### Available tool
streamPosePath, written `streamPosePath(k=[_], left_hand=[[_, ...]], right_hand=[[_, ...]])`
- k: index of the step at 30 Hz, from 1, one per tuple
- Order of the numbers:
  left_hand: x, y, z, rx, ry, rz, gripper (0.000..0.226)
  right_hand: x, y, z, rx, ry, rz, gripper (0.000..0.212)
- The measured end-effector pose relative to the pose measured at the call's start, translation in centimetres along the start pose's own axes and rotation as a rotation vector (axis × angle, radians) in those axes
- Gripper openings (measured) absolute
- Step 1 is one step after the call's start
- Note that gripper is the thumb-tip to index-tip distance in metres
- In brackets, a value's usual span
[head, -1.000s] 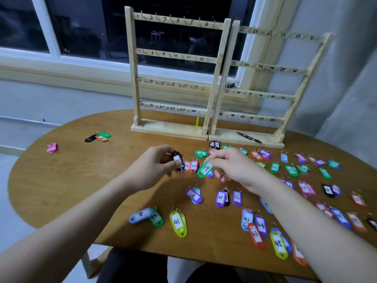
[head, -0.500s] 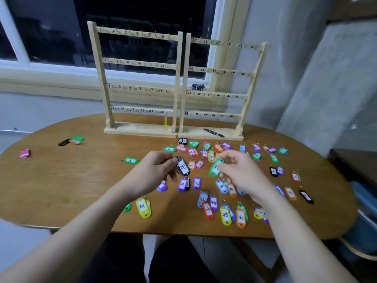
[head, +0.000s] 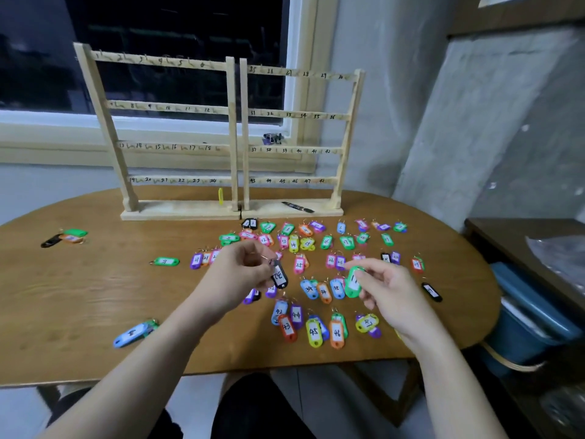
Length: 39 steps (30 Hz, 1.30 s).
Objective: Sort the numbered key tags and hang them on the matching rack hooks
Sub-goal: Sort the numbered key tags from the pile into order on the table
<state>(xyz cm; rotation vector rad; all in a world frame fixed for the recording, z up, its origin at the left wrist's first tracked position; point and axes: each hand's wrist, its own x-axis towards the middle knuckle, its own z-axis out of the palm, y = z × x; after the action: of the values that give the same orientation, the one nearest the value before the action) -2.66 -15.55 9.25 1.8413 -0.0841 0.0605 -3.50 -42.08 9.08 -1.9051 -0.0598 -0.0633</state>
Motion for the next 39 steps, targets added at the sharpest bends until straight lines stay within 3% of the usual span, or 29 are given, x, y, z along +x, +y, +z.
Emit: streamPosePath(k=[3,10,20,27,35,39], left_hand=[[0.1,-0.5,-0.1,-0.032,0.049,-0.024,0.024],[0.0,-1.3,0.6,-0.054,0.035,-0.163,0.015],[1.1,-2.3,1.2,0.015,0.146,-0.200,0.011],[2.0,-2.4,1.3,0.022,0.060,-0.174,0.022],[4.4,-2.4,-0.7,0.117,0.074,-0.165,0.002],[5.8,-2.7,-1.5,0.174,0.033,-0.152,0.003]], right_hand=[[-0.6,1.2,-0.3,-0.018,0.035,0.045,0.026],[-0.9,2.2,-0.3,-0.043,0.065,0.069,0.021],[-0.1,2.9,-0.2,-0.064,0.136,0.084,0.015],[1.1,3.2,0.2,-0.089,0.157,0.071,0.014],[3.2,2.9,1.9,-0.124,0.094,0.045,0.014],[4.0,3.3,2.9,-0.158,0.089,0.046,0.013]])
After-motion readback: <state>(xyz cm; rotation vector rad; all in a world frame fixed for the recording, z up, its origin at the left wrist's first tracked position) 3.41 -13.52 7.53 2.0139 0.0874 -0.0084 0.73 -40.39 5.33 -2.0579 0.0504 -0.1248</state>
